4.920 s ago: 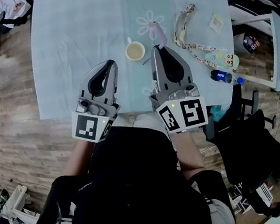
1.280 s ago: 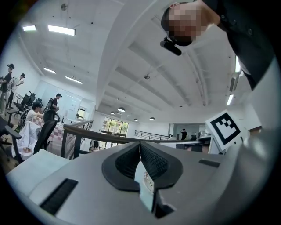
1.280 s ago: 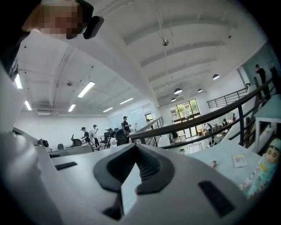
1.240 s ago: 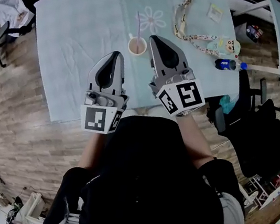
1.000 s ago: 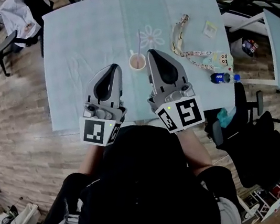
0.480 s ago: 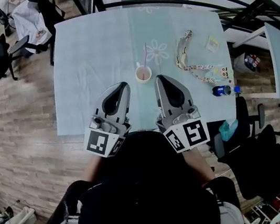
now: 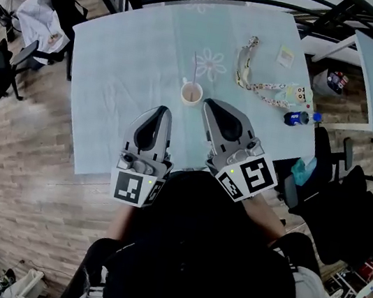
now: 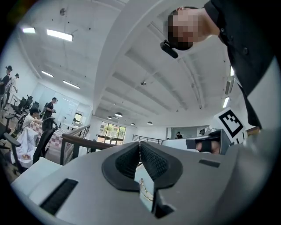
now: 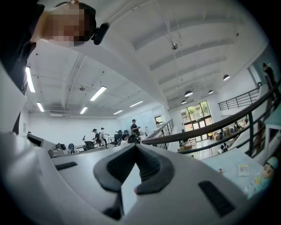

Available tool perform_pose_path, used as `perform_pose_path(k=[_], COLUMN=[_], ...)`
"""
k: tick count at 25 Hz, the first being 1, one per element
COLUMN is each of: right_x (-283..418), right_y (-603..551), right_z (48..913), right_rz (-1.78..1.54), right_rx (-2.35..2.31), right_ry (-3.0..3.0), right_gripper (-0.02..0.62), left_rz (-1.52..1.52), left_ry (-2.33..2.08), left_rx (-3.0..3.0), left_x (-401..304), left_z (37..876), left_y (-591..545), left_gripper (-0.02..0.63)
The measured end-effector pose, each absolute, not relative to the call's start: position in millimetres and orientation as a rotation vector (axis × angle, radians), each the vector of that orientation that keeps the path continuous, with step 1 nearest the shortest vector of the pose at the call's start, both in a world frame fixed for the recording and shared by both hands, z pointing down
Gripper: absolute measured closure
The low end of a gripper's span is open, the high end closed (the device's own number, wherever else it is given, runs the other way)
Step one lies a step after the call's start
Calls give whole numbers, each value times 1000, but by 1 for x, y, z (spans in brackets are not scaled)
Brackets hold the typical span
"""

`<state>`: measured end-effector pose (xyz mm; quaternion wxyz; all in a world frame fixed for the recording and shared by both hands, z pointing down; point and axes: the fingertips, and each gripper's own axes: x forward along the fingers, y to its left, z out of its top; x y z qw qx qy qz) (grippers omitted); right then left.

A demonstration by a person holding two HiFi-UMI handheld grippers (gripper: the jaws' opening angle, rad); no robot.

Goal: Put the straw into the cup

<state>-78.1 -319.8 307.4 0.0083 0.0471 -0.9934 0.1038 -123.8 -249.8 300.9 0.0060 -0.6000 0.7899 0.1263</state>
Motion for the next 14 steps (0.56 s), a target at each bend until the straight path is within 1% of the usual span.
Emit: perform_pose_path(k=[14], right_x=[-82], right_y=[-314], right_z=[311], right_rz=[326], right_rx=[126], right_ry=[-3089], right_gripper=[587], left_rz=[386], left_ry=[2498], left_rx=[-1881], left_x=[-126], left_z=[310], left_y=[-248], left_gripper=[589])
